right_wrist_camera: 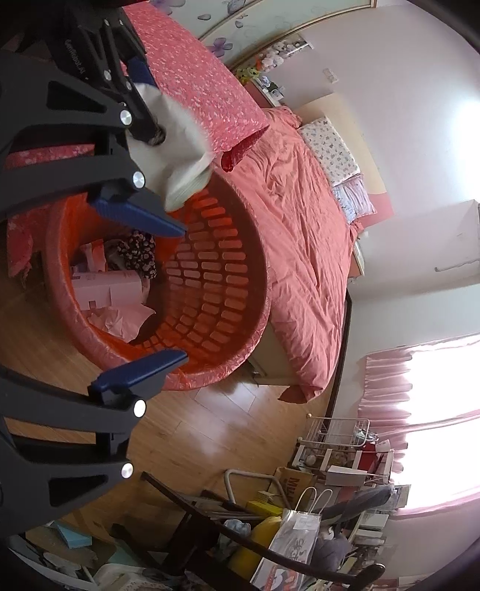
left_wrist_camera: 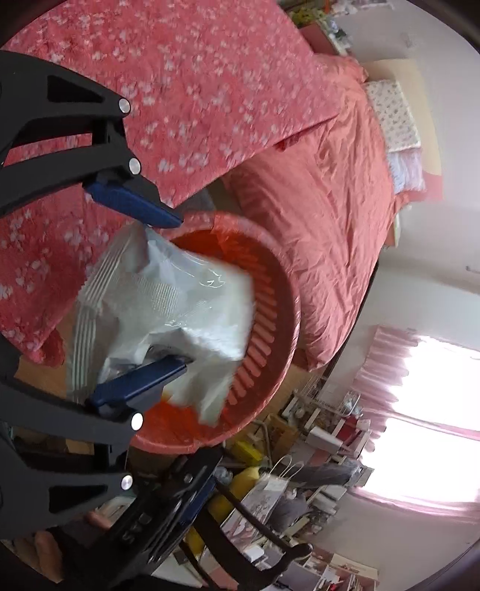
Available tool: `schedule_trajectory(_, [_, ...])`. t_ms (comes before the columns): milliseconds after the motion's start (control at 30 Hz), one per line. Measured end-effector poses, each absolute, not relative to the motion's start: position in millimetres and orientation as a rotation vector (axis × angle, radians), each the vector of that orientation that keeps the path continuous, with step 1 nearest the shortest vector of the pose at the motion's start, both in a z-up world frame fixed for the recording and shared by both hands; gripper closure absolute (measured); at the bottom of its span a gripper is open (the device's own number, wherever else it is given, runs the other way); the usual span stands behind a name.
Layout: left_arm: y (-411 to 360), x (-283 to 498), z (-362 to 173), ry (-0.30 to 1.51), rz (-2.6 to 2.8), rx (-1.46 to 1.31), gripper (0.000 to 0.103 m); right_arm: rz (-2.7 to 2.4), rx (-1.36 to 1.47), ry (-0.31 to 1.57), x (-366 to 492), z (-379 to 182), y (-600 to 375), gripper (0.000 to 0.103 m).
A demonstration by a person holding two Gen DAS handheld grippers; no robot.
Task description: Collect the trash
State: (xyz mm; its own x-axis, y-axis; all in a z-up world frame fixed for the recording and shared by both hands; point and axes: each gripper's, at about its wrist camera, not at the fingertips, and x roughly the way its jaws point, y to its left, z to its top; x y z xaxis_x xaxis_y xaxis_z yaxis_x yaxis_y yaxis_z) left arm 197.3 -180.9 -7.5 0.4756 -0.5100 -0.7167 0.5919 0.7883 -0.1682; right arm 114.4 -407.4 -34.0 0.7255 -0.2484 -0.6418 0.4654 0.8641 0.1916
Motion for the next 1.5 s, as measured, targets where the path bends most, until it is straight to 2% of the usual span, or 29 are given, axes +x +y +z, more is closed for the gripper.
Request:
schedule_trajectory(133, [-176, 198, -2, 0.838, -0.645, 0.104, 0.029, -0.400, 0.340, 0.642, 104, -29, -400, 0.039])
schedule_trajectory(333, [-146, 183, 14, 0.788, -0.586, 0.109, 0.029, -0.380, 0.299, 0.602, 84, -11, -380, 0.031])
schedule_trajectory(500, [-107, 160, 32, 0.728, -0.508, 0.107, 0.027, -0.339, 0.265, 0.545, 57, 7, -353, 0.017])
schedule_trajectory(567, [-90, 148, 38, 0.685, -0.466, 0.114, 0.023, -0.321, 0.258, 0.519, 43, 13, -339, 0.009])
schedule_trajectory(633, [-73, 133, 44, 0.647, -0.421, 0.115, 0.019, -0.298, 0.247, 0.495, 29, 17, -326, 0.006])
schedule_trajectory(767, [-38, 103, 49, 0.595, -0.325, 0.098, 0.010, -0.274, 0.200, 0.456, 1, 24, -292, 0.005])
schedule_trajectory(1000, [6, 55, 48, 0.528, -0.164, 0.079, 0.005, -0.294, 0.130, 0.385, -45, 27, -245, 0.005])
schedule_trajectory(1500, [36, -10, 36, 0.437, 0.001, 0.056, 0.002, -0.369, 0.059, 0.355, -97, 20, -194, 0.004])
